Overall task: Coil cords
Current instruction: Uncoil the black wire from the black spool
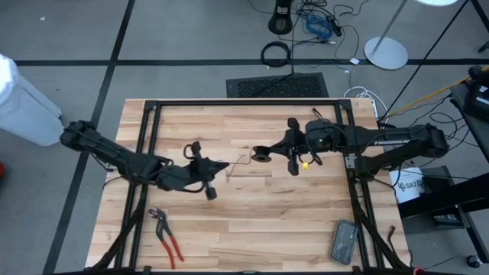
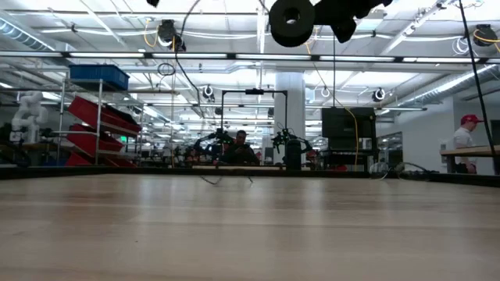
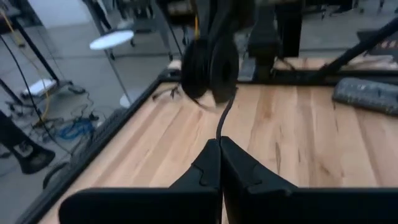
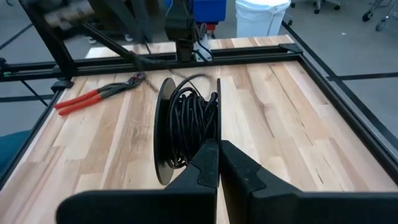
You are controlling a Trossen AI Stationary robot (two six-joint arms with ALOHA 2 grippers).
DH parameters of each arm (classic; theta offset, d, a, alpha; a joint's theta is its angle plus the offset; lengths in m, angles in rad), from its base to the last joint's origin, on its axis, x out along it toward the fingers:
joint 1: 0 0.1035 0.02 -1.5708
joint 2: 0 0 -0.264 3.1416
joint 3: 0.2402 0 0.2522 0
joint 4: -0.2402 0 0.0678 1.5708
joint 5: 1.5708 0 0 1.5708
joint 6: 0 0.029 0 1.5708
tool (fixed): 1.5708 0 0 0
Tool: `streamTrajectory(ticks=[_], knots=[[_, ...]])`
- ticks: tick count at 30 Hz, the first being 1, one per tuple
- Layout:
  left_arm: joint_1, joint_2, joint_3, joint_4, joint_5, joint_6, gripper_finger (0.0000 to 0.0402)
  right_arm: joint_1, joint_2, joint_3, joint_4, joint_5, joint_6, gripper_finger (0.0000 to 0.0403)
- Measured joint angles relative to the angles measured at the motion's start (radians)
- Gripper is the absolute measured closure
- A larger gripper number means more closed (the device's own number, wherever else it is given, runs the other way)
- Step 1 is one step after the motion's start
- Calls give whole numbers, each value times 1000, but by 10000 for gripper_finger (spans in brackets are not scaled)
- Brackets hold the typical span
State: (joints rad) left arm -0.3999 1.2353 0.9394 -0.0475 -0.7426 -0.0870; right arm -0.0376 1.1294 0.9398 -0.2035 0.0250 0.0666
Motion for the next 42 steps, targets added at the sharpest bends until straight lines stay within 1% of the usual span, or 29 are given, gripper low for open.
streamTrajectory(ticks=[7,11,15,18,23,27,31,36,42], knots=[[-93,-51,0,100,-80,84,401,0,59,0,15,5,-2,403],[-140,-57,0,188,-127,143,401,-2,83,0,45,7,-3,403],[-165,-53,0,276,-131,181,401,-2,117,0,130,7,-3,403],[-173,-47,0,302,-128,182,401,-2,148,0,201,10,-3,403],[-177,-46,0,318,-65,182,402,-2,181,0,254,104,-4,403],[-177,-46,0,324,59,173,402,-1,179,0,256,160,-3,403],[-177,-32,0,326,140,174,401,6,170,0,282,159,-2,403],[-164,1,0,327,188,174,402,29,168,0,339,159,-3,403],[-124,48,0,327,275,173,402,41,157,0,371,156,-18,403]])
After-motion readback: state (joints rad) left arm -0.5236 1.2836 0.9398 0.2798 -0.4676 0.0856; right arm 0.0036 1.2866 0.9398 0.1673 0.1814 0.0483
